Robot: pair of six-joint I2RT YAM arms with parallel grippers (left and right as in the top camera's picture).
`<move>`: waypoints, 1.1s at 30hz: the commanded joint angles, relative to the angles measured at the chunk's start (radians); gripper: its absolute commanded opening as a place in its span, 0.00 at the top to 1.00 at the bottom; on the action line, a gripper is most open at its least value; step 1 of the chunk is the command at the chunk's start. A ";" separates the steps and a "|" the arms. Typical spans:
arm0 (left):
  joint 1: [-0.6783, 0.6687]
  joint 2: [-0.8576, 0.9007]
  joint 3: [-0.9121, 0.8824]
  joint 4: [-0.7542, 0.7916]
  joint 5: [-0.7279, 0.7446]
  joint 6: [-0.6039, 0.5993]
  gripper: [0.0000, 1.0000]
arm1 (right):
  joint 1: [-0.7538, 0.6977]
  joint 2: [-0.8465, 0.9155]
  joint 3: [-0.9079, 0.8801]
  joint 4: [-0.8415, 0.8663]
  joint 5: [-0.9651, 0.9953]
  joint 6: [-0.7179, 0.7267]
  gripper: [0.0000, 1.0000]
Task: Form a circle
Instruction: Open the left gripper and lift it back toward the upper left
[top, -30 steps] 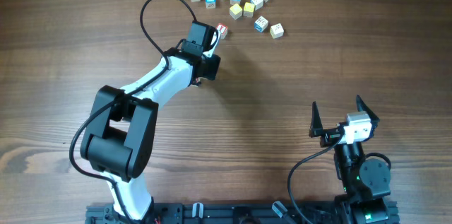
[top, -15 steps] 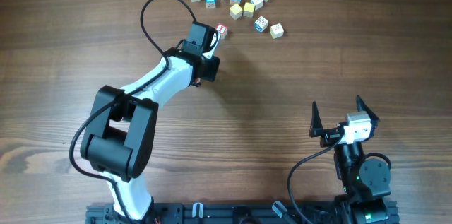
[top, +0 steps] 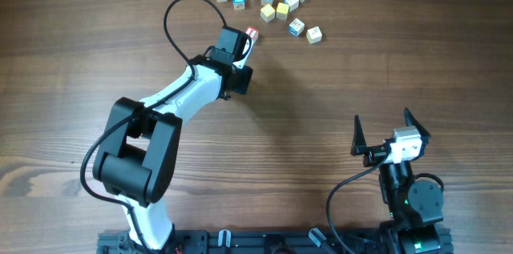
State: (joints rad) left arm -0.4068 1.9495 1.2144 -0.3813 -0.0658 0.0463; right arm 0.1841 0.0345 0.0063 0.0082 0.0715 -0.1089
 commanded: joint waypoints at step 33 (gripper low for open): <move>0.508 -0.197 0.147 -0.113 0.004 -0.268 0.00 | -0.005 -0.005 -0.001 0.005 -0.008 0.004 0.00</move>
State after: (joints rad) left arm 0.0994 1.7618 1.3560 -0.4942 -0.0624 -0.2085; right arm 0.1841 0.0345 0.0063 0.0082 0.0715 -0.1089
